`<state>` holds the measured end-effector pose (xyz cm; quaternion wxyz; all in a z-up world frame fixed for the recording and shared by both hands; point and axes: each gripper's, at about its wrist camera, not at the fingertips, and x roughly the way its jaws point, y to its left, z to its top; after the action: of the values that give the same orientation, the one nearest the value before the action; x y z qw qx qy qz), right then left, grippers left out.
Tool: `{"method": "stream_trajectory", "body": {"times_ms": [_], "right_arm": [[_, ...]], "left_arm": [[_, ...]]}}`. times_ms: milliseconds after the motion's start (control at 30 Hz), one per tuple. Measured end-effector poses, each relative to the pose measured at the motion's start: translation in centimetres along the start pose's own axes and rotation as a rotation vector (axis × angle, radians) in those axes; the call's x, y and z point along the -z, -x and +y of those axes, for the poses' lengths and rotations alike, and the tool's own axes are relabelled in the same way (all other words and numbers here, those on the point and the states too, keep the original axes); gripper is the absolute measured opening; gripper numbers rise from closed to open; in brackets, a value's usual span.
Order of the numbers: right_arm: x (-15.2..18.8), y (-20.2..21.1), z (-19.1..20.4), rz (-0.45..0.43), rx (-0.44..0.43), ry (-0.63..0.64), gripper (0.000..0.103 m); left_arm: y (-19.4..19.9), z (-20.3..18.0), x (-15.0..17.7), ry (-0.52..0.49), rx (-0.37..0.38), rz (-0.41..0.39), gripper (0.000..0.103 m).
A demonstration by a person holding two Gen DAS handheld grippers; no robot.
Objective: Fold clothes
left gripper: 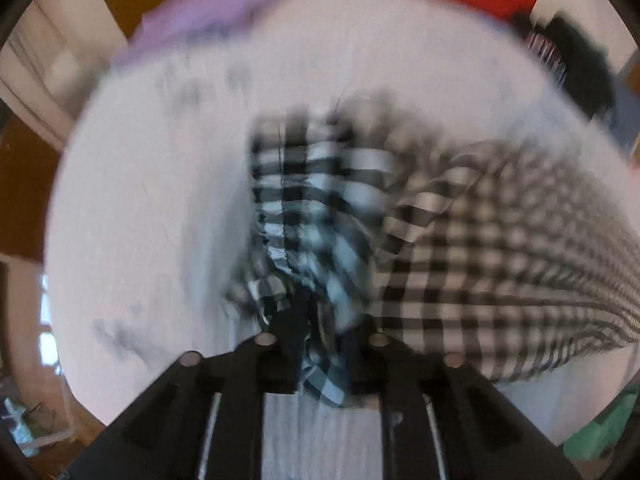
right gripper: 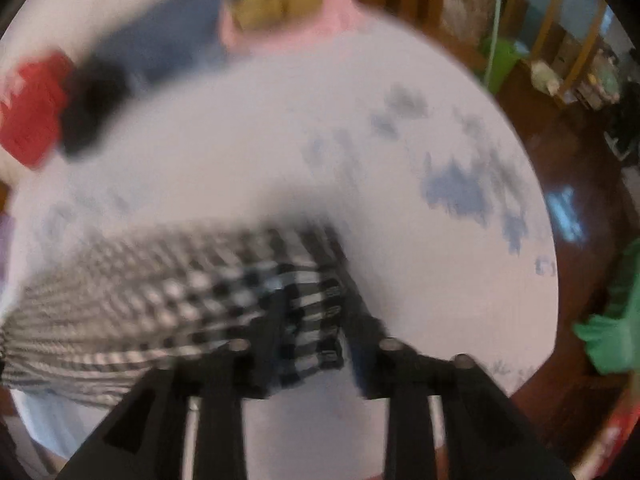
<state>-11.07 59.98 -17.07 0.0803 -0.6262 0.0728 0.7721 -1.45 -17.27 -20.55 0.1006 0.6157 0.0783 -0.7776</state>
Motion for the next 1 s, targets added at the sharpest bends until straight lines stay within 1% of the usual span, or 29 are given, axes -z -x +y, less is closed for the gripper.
{"method": "stream_trajectory", "body": {"times_ms": [33, 67, 100, 133, 167, 200, 233, 267, 300, 367, 400, 433, 467, 567, 600, 667, 700, 733, 767, 800, 833, 900, 967, 1000], "right_arm": [[0.6, -1.0, -0.4, 0.037, 0.028, -0.006, 0.042], [1.2, -1.2, -0.8, 0.045, 0.043, -0.020, 0.042], [1.5, -0.9, -1.2, 0.038, 0.051, -0.038, 0.045], [1.6, -0.3, -1.3, 0.017, 0.047, -0.047, 0.048], [1.4, 0.7, -1.0, -0.018, 0.029, -0.045, 0.053], [1.2, 1.6, -0.8, -0.053, 0.010, -0.044, 0.055], [1.0, 2.6, -0.5, -0.089, -0.008, -0.042, 0.056], [0.8, 3.6, -0.2, -0.124, -0.026, -0.040, 0.056], [0.6, 4.5, 0.1, -0.159, -0.044, -0.039, 0.057], [0.2, 6.5, 0.6, -0.229, -0.081, -0.035, 0.066], [0.0, 7.4, 0.9, -0.264, -0.099, -0.034, 0.077], [-0.3, 8.4, 1.2, -0.299, -0.118, -0.032, 0.096], [-0.4, 8.6, 1.8, -0.308, -0.143, -0.024, 0.103], [-0.9, 6.6, 4.4, -0.254, -0.239, 0.018, 0.103], [-1.0, 5.9, 5.2, -0.235, -0.271, 0.032, 0.101], [-1.3, 4.6, 7.0, -0.198, -0.334, 0.061, 0.087], [-1.3, 4.0, 7.8, -0.179, -0.352, 0.076, 0.068], [-1.3, 3.3, 8.7, -0.158, -0.354, 0.094, 0.055], [-1.3, 2.7, 9.5, -0.138, -0.357, 0.112, 0.048], [-1.4, 1.9, 10.0, -0.115, -0.344, 0.134, 0.034], [-1.7, 0.8, 10.1, -0.088, -0.313, 0.159, 0.028], [-2.1, -1.1, 9.6, -0.045, -0.258, 0.184, 0.028], [-2.6, -3.0, 7.5, 0.007, -0.184, 0.176, 0.028], [-2.9, -3.6, 6.2, 0.021, -0.161, 0.168, 0.020]], "left_arm": [[0.5, 0.0, 0.4, -0.021, -0.009, -0.033, 0.023], [1.1, 0.1, 0.4, -0.021, -0.033, -0.043, 0.038], [2.0, 0.3, 0.3, -0.017, -0.053, -0.061, 0.047], [3.6, 0.6, -0.2, 0.000, -0.065, -0.103, 0.057], [5.3, 1.0, -0.6, 0.018, -0.076, -0.146, 0.066], [6.9, 1.3, -1.0, 0.036, -0.083, -0.189, 0.069], [8.6, 1.5, -1.4, 0.057, -0.076, -0.238, 0.077], [10.0, 1.5, -1.8, 0.074, -0.068, -0.278, 0.078], [10.5, 1.2, -2.3, 0.080, -0.056, -0.290, 0.078], [11.2, 0.5, -3.1, 0.090, -0.034, -0.311, 0.078], [10.3, -0.1, -3.5, 0.086, -0.032, -0.300, 0.078], [9.5, -0.7, -3.9, 0.083, -0.030, -0.290, 0.078], [8.6, -1.3, -4.3, 0.080, -0.026, -0.277, 0.078], [4.8, -2.5, -4.7, 0.073, -0.016, -0.206, 0.078], [3.4, -2.9, -4.6, 0.062, -0.029, -0.185, 0.078], [1.1, -3.1, -4.1, 0.046, -0.056, -0.144, 0.076], [0.1, -3.0, -3.7, 0.041, -0.070, -0.124, 0.073], [-0.8, -2.8, -3.3, 0.043, -0.084, -0.107, 0.069], [-1.4, -2.5, -3.0, 0.050, -0.091, -0.097, 0.068], [-2.0, -2.3, -2.7, 0.055, -0.102, -0.095, 0.068], [-2.2, -2.4, -2.6, 0.047, -0.119, -0.109, 0.069], [-2.3, -2.6, -2.5, 0.053, -0.138, -0.114, 0.069], [-2.3, -2.4, -2.6, 0.081, -0.141, -0.104, 0.068], [-2.2, -2.4, -2.6, 0.099, -0.143, -0.099, 0.068]]}}
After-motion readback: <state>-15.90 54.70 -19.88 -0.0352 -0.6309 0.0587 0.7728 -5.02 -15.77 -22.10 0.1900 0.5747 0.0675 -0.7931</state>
